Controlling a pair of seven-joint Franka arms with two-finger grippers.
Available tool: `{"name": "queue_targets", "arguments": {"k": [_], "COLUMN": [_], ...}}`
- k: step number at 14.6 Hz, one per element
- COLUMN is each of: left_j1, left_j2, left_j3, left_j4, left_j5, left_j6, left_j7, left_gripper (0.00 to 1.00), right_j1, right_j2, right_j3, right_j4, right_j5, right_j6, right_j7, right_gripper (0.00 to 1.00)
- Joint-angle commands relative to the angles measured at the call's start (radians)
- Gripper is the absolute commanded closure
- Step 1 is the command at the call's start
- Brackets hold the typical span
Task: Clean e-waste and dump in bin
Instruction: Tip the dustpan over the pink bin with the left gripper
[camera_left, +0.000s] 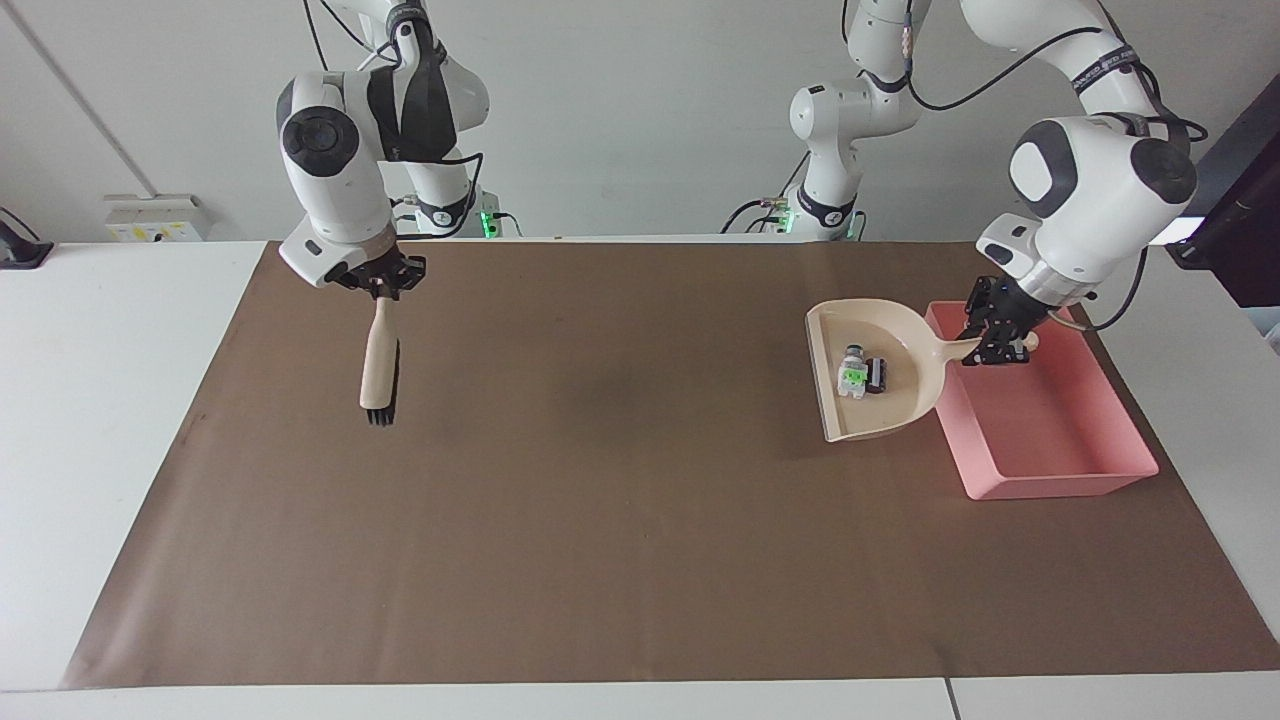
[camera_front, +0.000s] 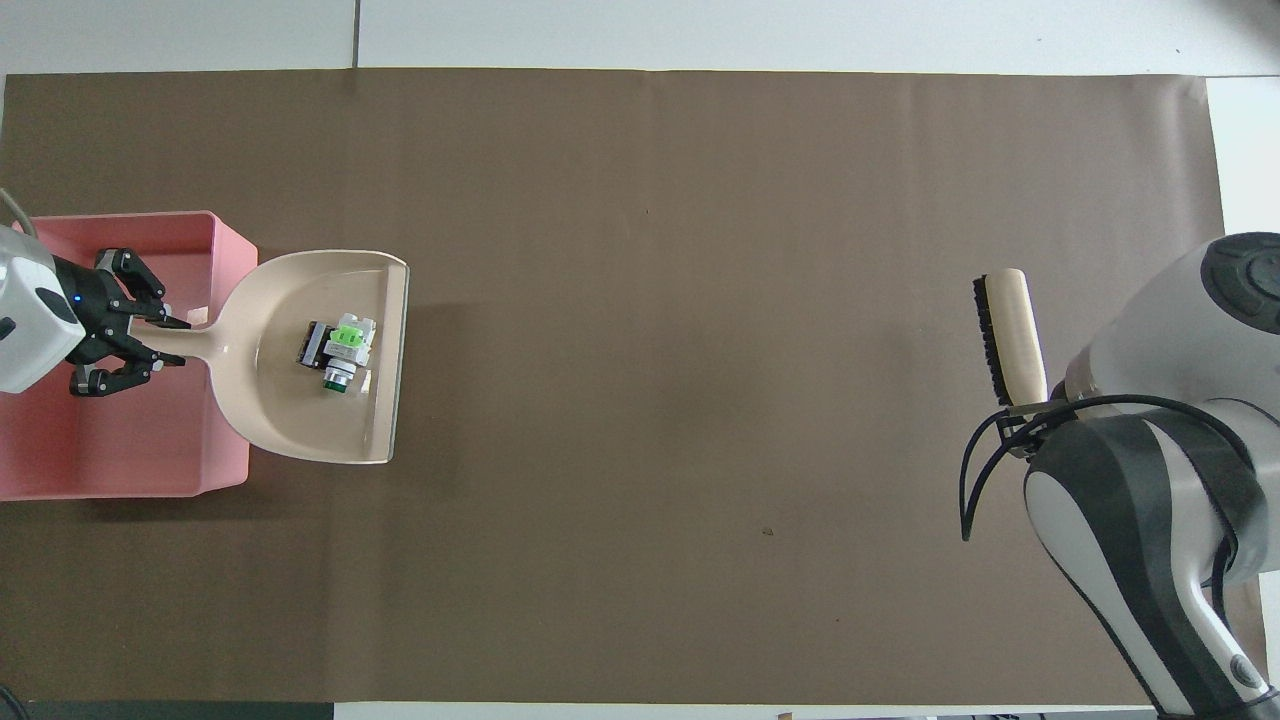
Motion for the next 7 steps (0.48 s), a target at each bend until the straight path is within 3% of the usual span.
{"name": "queue_targets", "arguments": {"k": [1,4,7], "left_j1": [0.117,0.244,0.347], "left_j2": [0.038,0.066,0.119], "left_j3": [-0.006,-0.002,0.001], "left_j4": [0.088,0.14,0.269], "left_j5": [-0.106,-0.197,-0.201], "left_j6": [-0.084,-0.151,-0.249], "left_j7": [0.133,0.281,0.355], "left_gripper": [1.0,1.0,1.0], "right_j1": [-0.108,-0.182,-0.26], "right_j2": [0.043,0.057,0.1], "right_j3": [0.011,0.011,0.011], "right_j4": [-0.015,-0.066,-0.081], "right_j5": [-0.01,0.034,0.094], "right_j6": [0.057,0.157,0.228], "right_j7": [-0.095,-0.134,-0.229], "right_gripper": [1.0,1.0,1.0]}}
